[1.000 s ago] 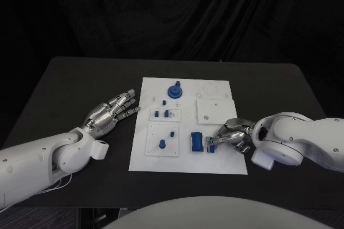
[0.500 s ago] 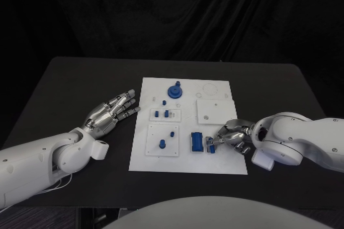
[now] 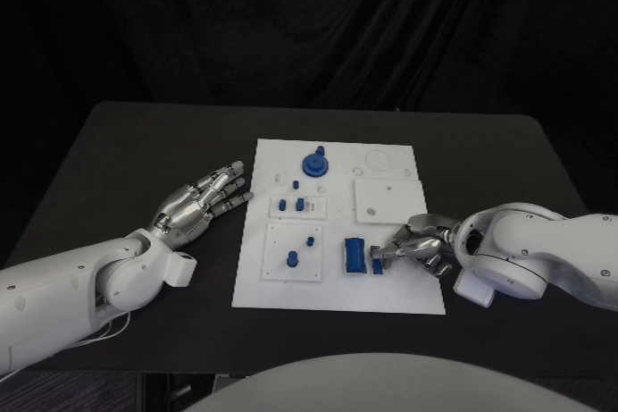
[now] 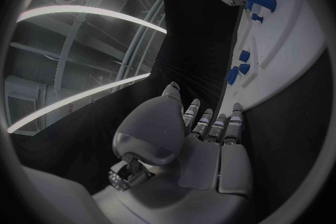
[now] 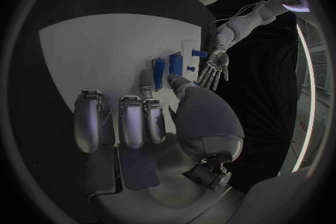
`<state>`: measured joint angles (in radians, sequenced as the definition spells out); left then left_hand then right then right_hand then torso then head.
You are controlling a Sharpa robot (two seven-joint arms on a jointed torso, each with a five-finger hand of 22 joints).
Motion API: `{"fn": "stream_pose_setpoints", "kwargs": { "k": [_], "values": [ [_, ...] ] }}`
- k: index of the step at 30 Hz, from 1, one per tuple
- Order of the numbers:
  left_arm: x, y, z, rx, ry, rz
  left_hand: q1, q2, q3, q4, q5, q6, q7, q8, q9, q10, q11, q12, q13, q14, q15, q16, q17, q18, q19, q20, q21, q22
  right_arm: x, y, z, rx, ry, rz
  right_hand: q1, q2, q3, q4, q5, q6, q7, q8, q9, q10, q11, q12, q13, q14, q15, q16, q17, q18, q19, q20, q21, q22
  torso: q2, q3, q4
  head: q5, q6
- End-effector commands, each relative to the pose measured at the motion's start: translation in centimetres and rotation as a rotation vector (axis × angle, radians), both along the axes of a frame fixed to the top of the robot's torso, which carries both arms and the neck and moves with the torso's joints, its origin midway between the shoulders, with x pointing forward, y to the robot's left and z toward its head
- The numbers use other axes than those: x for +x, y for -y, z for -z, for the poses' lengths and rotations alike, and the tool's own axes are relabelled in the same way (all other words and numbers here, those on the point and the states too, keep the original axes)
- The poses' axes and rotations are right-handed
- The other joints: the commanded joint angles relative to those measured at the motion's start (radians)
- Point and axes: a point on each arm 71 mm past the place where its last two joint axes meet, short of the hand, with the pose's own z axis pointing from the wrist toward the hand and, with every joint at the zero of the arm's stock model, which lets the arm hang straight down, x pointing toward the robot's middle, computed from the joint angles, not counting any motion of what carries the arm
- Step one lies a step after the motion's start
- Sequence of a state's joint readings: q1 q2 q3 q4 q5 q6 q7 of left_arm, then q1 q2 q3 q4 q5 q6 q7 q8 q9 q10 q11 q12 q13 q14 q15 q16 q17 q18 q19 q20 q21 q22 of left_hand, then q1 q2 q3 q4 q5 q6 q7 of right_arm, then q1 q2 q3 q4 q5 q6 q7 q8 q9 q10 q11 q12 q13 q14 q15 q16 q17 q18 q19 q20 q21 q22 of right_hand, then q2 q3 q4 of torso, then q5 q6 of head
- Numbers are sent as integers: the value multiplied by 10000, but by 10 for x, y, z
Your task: Assemble the parts on the task board
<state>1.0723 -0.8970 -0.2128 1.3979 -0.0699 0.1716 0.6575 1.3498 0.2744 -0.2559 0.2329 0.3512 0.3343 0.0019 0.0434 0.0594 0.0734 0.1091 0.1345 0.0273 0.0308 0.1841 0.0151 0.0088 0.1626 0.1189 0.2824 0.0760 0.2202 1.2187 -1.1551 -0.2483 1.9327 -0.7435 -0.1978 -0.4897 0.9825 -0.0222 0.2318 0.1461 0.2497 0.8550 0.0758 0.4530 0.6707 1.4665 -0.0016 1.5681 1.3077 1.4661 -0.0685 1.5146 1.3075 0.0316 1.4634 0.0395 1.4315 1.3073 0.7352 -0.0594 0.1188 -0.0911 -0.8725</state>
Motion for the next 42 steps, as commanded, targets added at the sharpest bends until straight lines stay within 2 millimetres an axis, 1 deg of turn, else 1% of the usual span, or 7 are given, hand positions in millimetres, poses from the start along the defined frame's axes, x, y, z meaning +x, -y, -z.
{"fn": "stream_pose_setpoints", "kwargs": {
  "k": [1,9,17,24,27,34,42],
  "values": [
    [-1,1,1,-84,-67,84,130,8,-23,-68,76,-3,38,0,5,-6,76,45,7,0,34,44,16,81,38,6,58,-10,0,1,-2,-8,362,53,-98,39,-56,8,-45,4,-58,44,17,1042,-15,27,2631,779,7,65,1199,63,435,32,-31,2134,1,4,-3,18,-1],
    [-2,1,2,-76,-83,77,136,9,-20,-76,87,6,39,2,7,-6,75,45,7,4,35,46,17,81,42,6,61,-6,-2,4,-9,-613,1509,-649,298,-37,-305,-67,-101,-280,-72,494,307,1042,-24,27,2631,763,0,40,1134,101,366,16,-177,2083,-4,0,-1,30,-1],
    [-2,1,2,-76,-96,73,148,9,-14,-96,107,18,44,5,9,-4,75,49,7,5,37,47,17,80,46,7,64,-4,-9,9,-8,-1265,1580,-1241,620,-38,-912,186,-1073,-644,-188,1673,1127,1042,-120,27,2631,756,-77,17,1097,138,295,-47,-341,2033,-10,1,0,-17,-1],
    [-2,1,3,-87,-111,93,154,8,-12,-106,116,24,46,6,10,-4,75,49,7,5,39,47,17,79,48,8,66,-3,-13,10,-2,-1362,1433,-1464,730,-67,-1196,332,-1616,-692,-260,2190,1474,1042,-186,27,2631,754,-129,9,1083,162,248,-84,-454,1998,-9,2,-16,44,-1],
    [-3,0,3,-78,-117,82,164,9,-6,-121,133,47,56,11,15,-5,75,47,7,6,40,47,17,78,47,8,65,-10,-14,9,-1,-1308,1448,-1521,662,-259,-1587,612,-2005,-700,-357,2677,1815,1042,-268,27,2631,748,-200,-7,1055,172,231,-148,-506,1986,-18,-2,-26,68,-1],
    [-3,0,3,-75,-127,77,165,10,-6,-122,134,48,57,11,15,-5,75,47,7,6,40,47,17,78,47,8,65,-10,-15,8,0,-1249,1391,-1709,560,-704,-1935,1152,-2022,-755,-455,3008,2093,1042,-360,27,2631,732,-285,-30,1011,186,193,-240,-582,1965,-19,-6,-11,62,-1],
    [-3,1,4,-81,-138,94,190,26,13,-162,174,87,89,21,22,-10,69,40,5,1,42,44,15,76,50,10,67,-14,-16,6,2,-1284,1202,-1949,1060,-711,-1980,1262,-2019,-802,-501,3215,2273,1042,-403,27,2631,723,-325,-42,992,188,182,-285,-608,1960,-5,-1,14,25,-1]
  ]
}}
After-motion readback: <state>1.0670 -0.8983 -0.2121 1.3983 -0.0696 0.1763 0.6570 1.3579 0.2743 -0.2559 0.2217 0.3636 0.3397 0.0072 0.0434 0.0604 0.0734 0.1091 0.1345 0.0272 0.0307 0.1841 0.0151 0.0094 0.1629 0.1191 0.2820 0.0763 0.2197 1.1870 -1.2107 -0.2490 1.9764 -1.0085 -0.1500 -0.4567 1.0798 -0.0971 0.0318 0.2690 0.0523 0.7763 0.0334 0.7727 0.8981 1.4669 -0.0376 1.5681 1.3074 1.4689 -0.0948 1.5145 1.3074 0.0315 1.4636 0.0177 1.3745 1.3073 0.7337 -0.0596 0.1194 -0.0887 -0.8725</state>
